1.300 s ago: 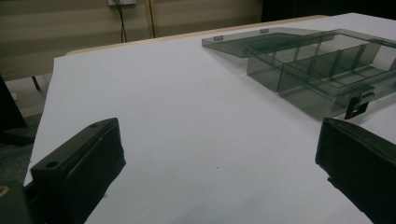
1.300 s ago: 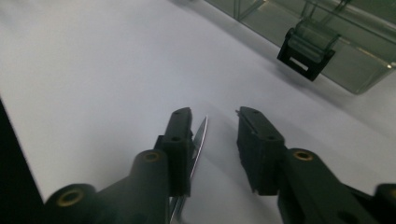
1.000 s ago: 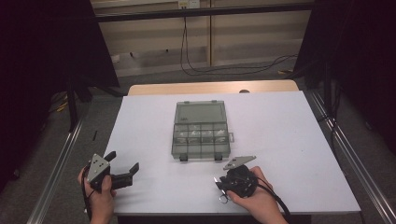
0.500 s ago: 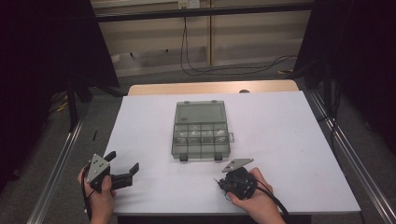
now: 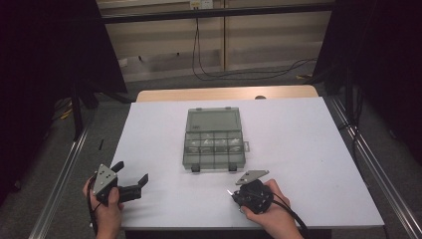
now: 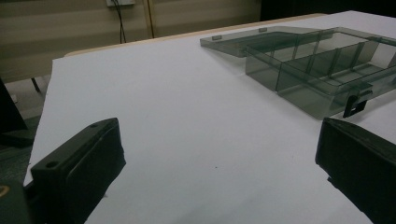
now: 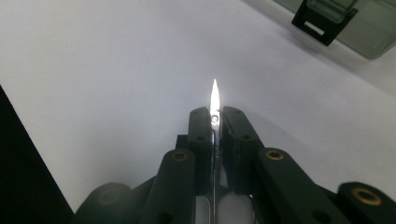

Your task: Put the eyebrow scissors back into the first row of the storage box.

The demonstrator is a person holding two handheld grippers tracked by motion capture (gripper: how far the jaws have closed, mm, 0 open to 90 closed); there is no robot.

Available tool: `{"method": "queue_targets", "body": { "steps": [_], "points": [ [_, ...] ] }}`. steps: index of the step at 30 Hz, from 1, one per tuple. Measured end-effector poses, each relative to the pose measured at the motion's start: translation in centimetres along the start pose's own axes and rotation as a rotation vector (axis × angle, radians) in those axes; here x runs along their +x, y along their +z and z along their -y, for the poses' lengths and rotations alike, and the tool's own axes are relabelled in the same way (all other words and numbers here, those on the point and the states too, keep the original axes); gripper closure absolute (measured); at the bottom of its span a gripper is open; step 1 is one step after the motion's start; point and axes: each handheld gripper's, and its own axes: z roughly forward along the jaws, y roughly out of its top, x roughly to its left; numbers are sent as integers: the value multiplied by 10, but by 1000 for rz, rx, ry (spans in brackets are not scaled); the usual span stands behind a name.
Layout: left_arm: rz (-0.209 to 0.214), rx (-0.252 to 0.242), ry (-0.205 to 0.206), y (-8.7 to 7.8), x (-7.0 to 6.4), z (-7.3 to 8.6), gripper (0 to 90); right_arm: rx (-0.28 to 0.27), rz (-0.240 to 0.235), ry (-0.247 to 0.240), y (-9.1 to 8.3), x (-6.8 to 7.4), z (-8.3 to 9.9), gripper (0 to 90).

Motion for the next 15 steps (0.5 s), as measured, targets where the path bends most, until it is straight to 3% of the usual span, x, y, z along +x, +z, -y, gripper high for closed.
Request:
{"method": "queue_targets", "body": {
  "steps": [1,3,15],
  "points": [
    [0,0,0,0,0,0,8,-9,0,-30,1,1,1,832],
    [-1,1,2,0,0,0,8,-10,3,-40,1,2,1,853],
    [3,2,20,1,0,0,8,-6,-47,-7,-1,-6,-5,872]
  ]
}}
